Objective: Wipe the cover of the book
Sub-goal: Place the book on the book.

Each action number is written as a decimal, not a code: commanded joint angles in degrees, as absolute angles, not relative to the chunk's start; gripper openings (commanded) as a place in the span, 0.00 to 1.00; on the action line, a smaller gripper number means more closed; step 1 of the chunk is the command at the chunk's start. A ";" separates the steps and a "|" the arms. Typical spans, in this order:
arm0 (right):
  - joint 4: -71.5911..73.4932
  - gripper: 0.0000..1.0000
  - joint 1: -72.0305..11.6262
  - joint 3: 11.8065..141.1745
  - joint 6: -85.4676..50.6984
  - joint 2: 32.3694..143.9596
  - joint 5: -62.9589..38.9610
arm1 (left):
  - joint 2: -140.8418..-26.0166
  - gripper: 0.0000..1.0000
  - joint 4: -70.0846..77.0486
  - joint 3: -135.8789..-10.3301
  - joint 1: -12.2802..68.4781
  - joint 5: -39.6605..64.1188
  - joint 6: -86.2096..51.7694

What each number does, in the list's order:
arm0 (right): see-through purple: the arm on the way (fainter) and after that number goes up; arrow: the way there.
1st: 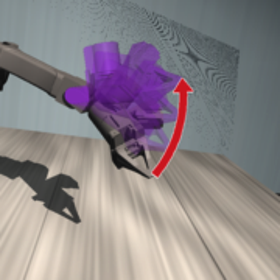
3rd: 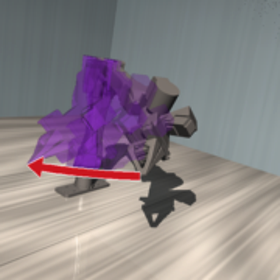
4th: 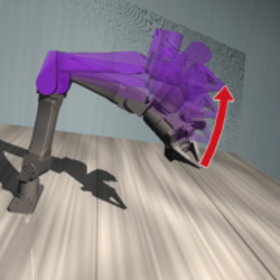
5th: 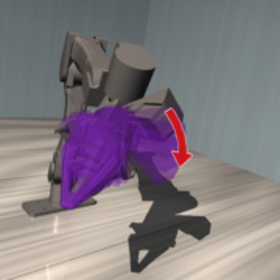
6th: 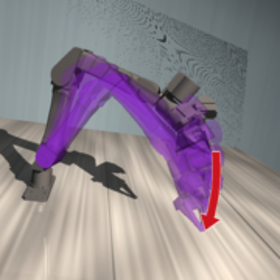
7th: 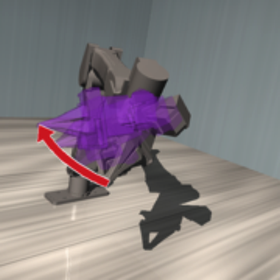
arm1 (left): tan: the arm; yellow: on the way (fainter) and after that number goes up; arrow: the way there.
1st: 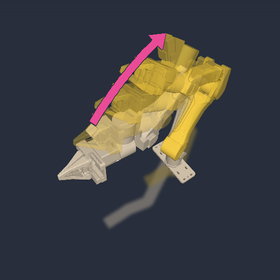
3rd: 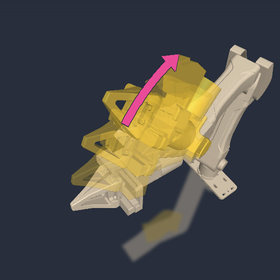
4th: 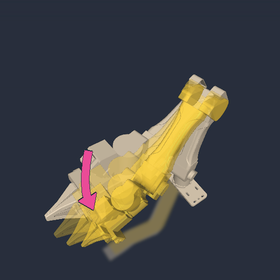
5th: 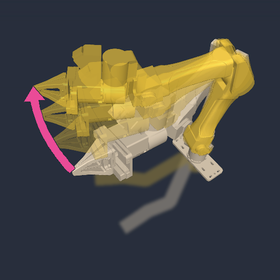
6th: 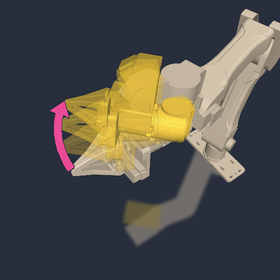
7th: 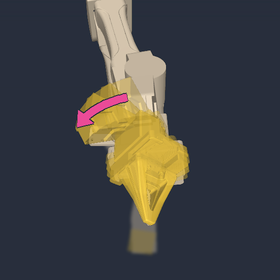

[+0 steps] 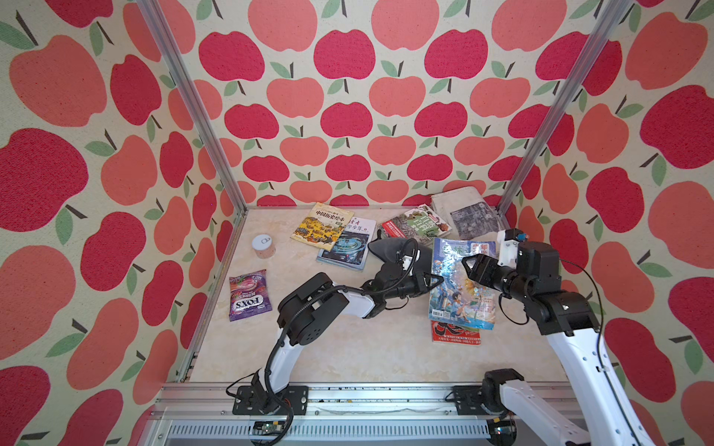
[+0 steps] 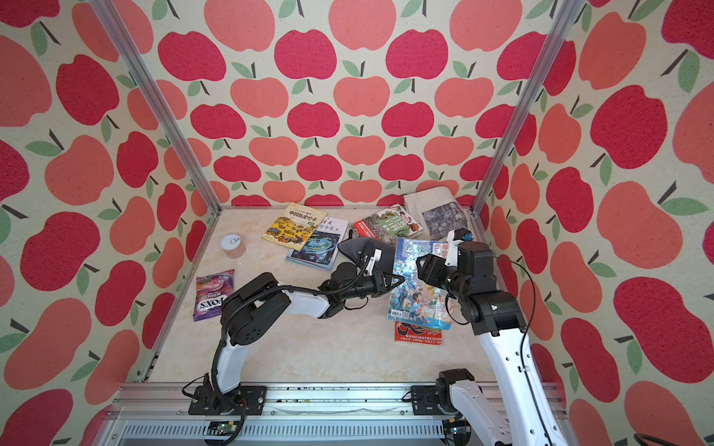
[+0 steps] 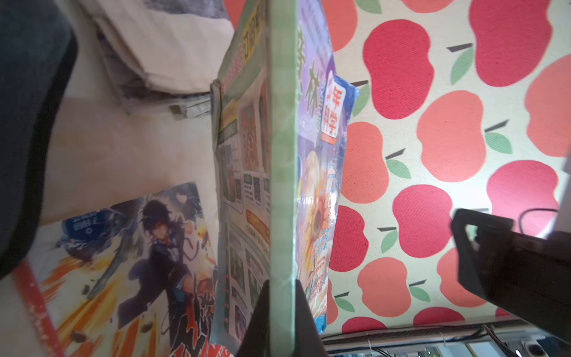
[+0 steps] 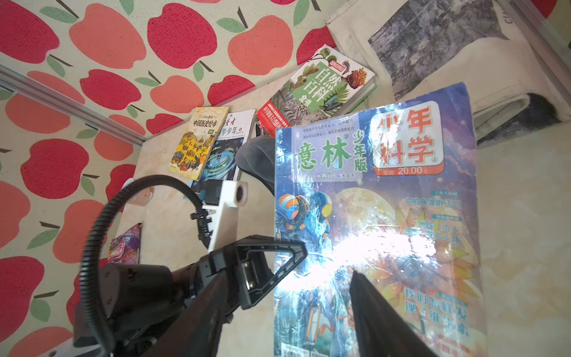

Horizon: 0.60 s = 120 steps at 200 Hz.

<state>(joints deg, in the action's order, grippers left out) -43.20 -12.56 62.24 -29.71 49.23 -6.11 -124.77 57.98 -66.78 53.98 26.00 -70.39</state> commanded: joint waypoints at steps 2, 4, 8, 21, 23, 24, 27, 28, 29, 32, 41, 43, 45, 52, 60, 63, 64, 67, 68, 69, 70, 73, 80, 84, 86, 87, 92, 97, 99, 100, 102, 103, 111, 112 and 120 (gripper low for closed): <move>-45.44 0.67 -11.95 60.56 -28.04 48.59 -7.02 | -128.64 0.00 57.83 -70.53 56.84 18.24 -75.77; -45.48 0.67 -11.95 60.38 -28.04 48.53 -6.96 | -128.90 0.00 57.46 -70.63 57.08 17.74 -75.94; -45.33 0.67 -11.88 59.95 -27.99 48.41 -6.97 | -129.37 0.00 56.69 -70.74 57.55 16.76 -76.37; -44.88 0.67 -11.86 58.80 -28.10 48.10 -7.36 | -129.94 0.00 54.51 -70.84 58.97 13.72 -76.75; -44.79 0.67 -11.86 58.62 -28.12 48.15 -7.40 | -129.98 0.00 54.10 -70.77 59.19 13.23 -76.80; -44.76 0.67 -11.86 58.53 -28.12 48.11 -7.43 | -129.98 0.00 53.86 -70.76 59.26 13.03 -76.85; -44.62 0.67 -11.80 58.27 -28.20 48.09 -7.52 | -129.95 0.00 53.48 -70.75 59.58 12.34 -76.90; -44.59 0.67 -11.79 58.23 -28.21 48.08 -7.58 | -129.92 0.00 53.24 -70.75 59.67 12.06 -76.90; -44.53 0.67 -11.78 58.16 -28.21 48.08 -7.62 | -129.91 0.00 53.03 -70.75 59.76 11.83 -76.90; -44.36 0.67 -11.78 58.01 -28.29 48.14 -7.82 | -129.90 0.00 52.40 -70.75 60.00 11.34 -76.90; -44.00 0.67 -11.80 57.49 -28.46 48.29 -8.06 | -129.84 0.00 50.26 -71.24 60.29 10.68 -77.15; -43.96 0.67 -11.78 57.37 -28.43 48.31 -8.12 | -129.89 0.00 49.79 -71.38 60.36 10.62 -77.23; -43.86 0.67 -11.78 57.28 -28.46 48.33 -8.14 | -129.90 0.00 49.34 -71.55 60.44 10.70 -77.25; -43.53 0.67 -11.78 56.98 -28.56 48.51 -8.49 | -130.06 0.00 47.80 -72.37 60.47 11.28 -77.19; -43.35 0.66 -11.78 56.80 -28.55 48.80 -8.68 | -130.16 0.00 46.04 -73.08 60.52 12.05 -77.29; -43.30 0.67 -11.78 56.74 -28.44 48.85 -8.75 | -130.21 0.00 45.58 -73.12 60.55 12.12 -77.40; -43.27 0.67 -11.78 56.71 -28.46 48.90 -8.77 | -130.19 0.00 45.51 -73.12 60.64 12.12 -77.42; -43.19 0.66 -11.78 56.68 -28.43 49.00 -8.79 | -130.14 0.00 45.33 -73.06 60.64 12.04 -77.43; -43.17 0.66 -11.78 56.64 -28.41 48.98 -8.88 | -130.11 0.00 45.30 -73.05 60.69 12.00 -77.43; -43.25 0.66 -11.78 56.62 -28.40 48.97 -8.92 | -130.09 0.00 45.28 -73.04 60.71 11.97 -77.43; -43.20 0.66 -11.78 56.57 -28.39 49.05 -8.94 | -130.09 0.00 45.27 -73.04 60.72 11.96 -77.43; -43.08 0.66 -11.78 56.48 -28.35 49.09 -9.00 | -130.12 0.00 45.19 -72.99 60.77 12.01 -77.43; -43.08 0.66 -11.78 56.28 -28.22 49.22 -9.05 | -129.95 0.00 44.53 -72.80 60.82 12.12 -77.43; -43.07 0.66 -11.78 56.14 -28.21 49.31 -9.08 | -129.88 0.00 44.20 -72.73 60.82 12.12 -77.43; -43.07 0.66 -11.78 55.98 -28.21 49.35 -9.08 | -129.83 0.00 44.03 -72.74 60.82 12.19 -77.39; -43.02 0.67 -11.78 55.94 -28.21 49.37 -9.11 | -129.82 0.00 43.99 -72.67 60.82 12.25 -77.37; -42.83 0.66 -11.78 55.62 -28.20 49.40 -9.22 | -129.69 0.00 43.95 -72.41 60.81 12.37 -77.32; -42.64 0.67 -11.78 55.28 -28.19 49.42 -9.40 | -129.49 0.00 44.03 -72.04 60.82 12.31 -77.39; -42.59 0.66 -11.78 55.11 -28.21 49.44 -9.47 | -129.40 0.00 44.03 -71.89 60.82 12.35 -77.42; -42.56 0.66 -11.78 55.11 -28.21 49.46 -9.53 | -129.35 0.00 44.03 -71.80 60.82 12.33 -77.43; -42.48 0.66 -11.78 54.98 -28.21 49.48 -9.57 | -129.19 0.00 44.03 -71.59 60.84 12.31 -77.43; -42.47 0.67 -11.78 54.87 -28.21 49.48 -9.62 | -129.20 0.00 44.03 -71.52 60.83 12.31 -77.43; -42.32 0.66 -11.78 54.36 -28.29 49.53 -9.75 | -128.59 0.00 43.88 -70.88 60.83 12.32 -77.20; -42.30 0.67 -11.78 54.34 -28.30 49.51 -9.75 | -128.50 0.00 43.87 -70.82 60.82 12.40 -77.14; -42.11 0.66 -11.78 53.77 -28.39 49.55 -9.88 | -127.84 0.00 43.54 -70.05 60.85 12.47 -76.83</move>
